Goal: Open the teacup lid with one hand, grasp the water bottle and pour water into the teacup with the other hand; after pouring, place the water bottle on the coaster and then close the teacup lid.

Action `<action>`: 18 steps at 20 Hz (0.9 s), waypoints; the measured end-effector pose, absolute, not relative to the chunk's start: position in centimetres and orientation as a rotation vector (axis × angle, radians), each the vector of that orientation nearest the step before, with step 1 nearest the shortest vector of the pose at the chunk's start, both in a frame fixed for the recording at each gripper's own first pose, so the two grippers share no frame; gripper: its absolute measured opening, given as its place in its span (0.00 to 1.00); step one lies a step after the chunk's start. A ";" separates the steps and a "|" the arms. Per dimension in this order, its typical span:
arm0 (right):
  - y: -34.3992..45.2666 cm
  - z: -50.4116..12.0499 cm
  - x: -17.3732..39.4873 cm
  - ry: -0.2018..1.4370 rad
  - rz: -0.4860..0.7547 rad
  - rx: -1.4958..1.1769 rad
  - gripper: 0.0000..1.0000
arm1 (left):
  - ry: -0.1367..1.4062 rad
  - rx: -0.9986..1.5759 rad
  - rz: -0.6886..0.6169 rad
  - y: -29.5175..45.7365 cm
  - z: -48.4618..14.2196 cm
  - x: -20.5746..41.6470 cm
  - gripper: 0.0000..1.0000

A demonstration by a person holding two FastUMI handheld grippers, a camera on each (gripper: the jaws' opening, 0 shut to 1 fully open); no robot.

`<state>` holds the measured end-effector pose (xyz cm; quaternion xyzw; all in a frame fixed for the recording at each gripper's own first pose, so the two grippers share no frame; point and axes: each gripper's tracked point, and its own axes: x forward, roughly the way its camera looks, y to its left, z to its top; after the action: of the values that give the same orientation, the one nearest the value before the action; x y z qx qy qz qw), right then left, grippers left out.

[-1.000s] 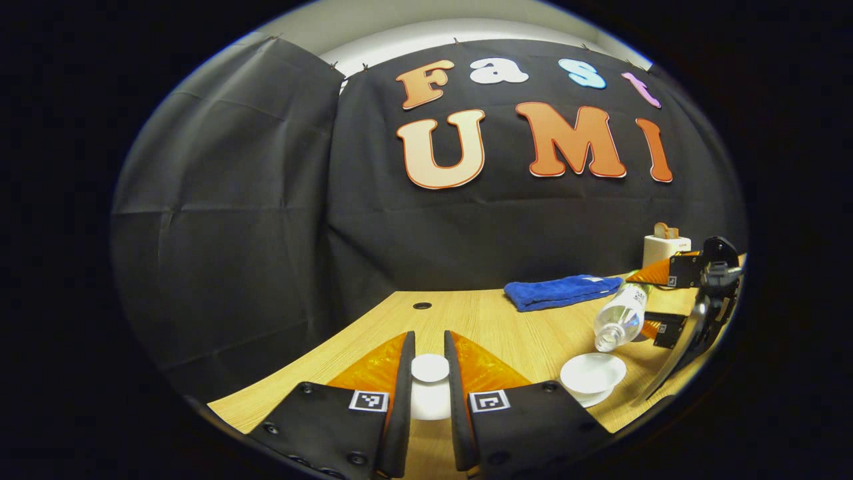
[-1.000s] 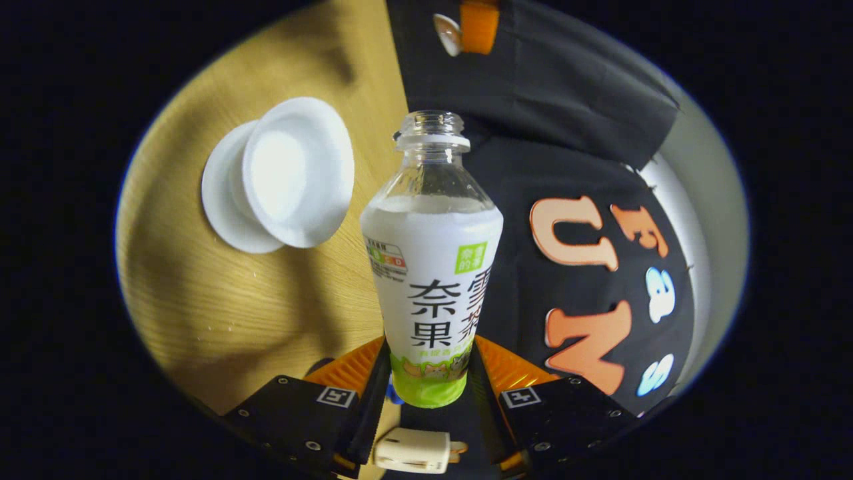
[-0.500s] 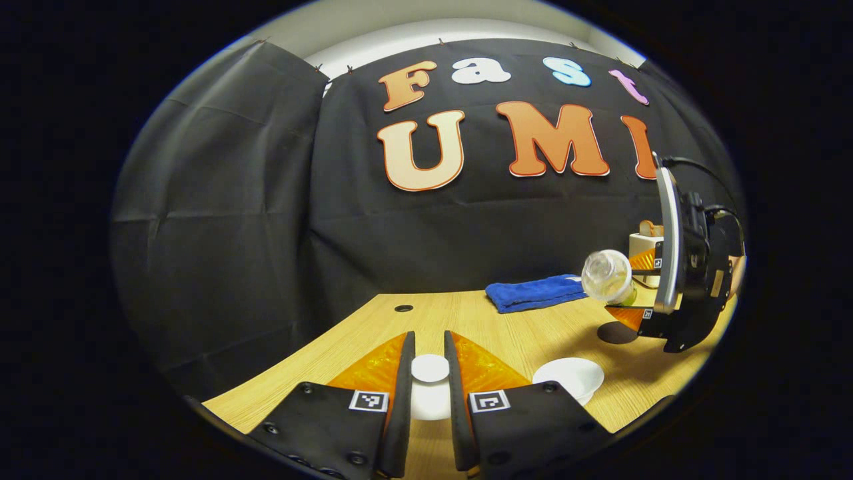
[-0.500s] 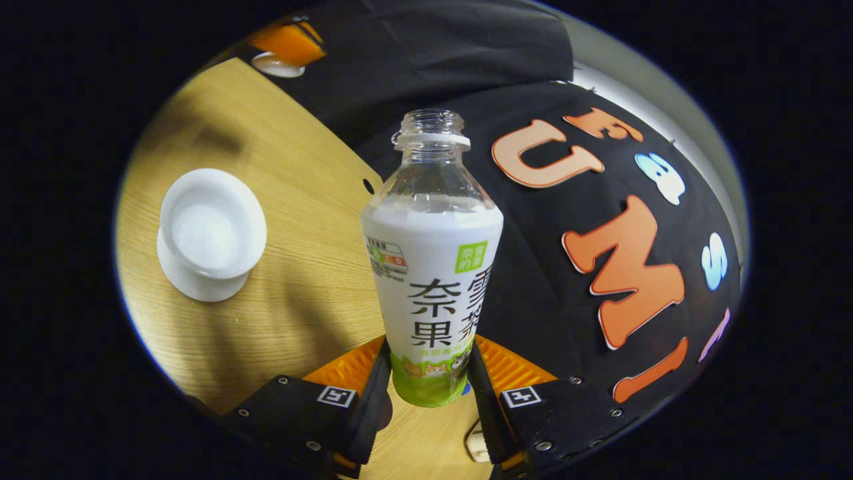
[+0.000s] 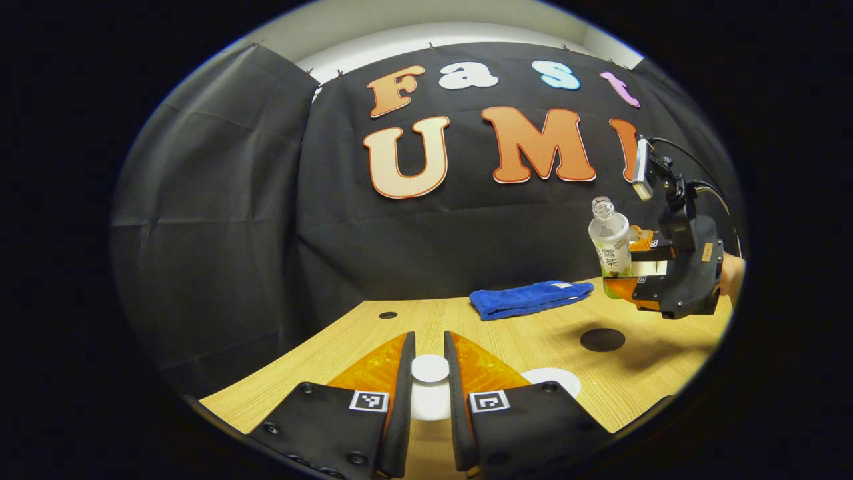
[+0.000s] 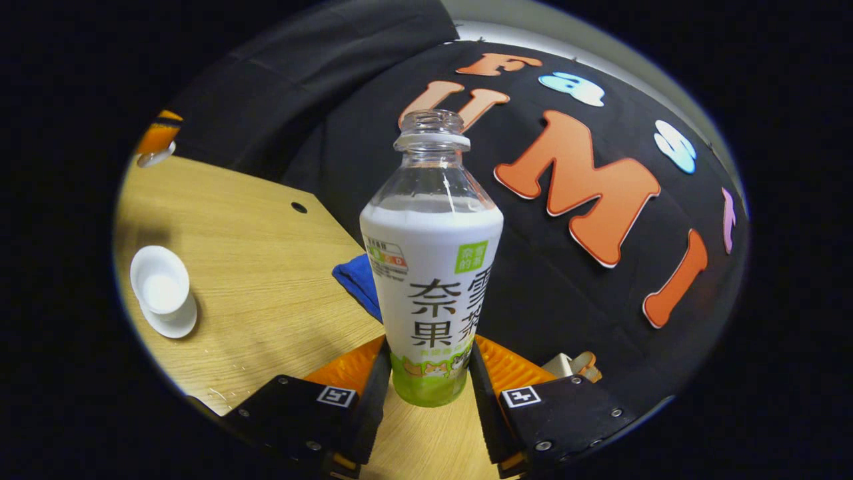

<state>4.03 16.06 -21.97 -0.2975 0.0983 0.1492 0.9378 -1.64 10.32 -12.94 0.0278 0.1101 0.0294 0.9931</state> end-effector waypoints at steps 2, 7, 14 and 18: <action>17.5 -23.0 3.4 0.241 0.322 -0.485 0.65 | 0.217 0.056 0.058 10.1 -12.7 -1.7 0.30; 19.8 -24.0 2.1 0.319 0.342 -0.284 0.67 | 0.208 0.045 0.054 9.7 -12.4 -1.8 0.30; 21.7 -25.1 0.7 0.402 0.363 -0.137 0.65 | 0.211 0.041 0.054 9.6 -12.6 -1.8 0.28; 22.7 -25.3 -0.2 0.441 0.381 -0.088 0.65 | 0.206 0.027 0.042 9.2 -12.6 -1.8 0.30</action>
<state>-0.19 22.71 -25.29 -0.0432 0.2171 0.1876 0.9570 -1.77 9.20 -12.61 0.0134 0.1029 0.0209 0.9944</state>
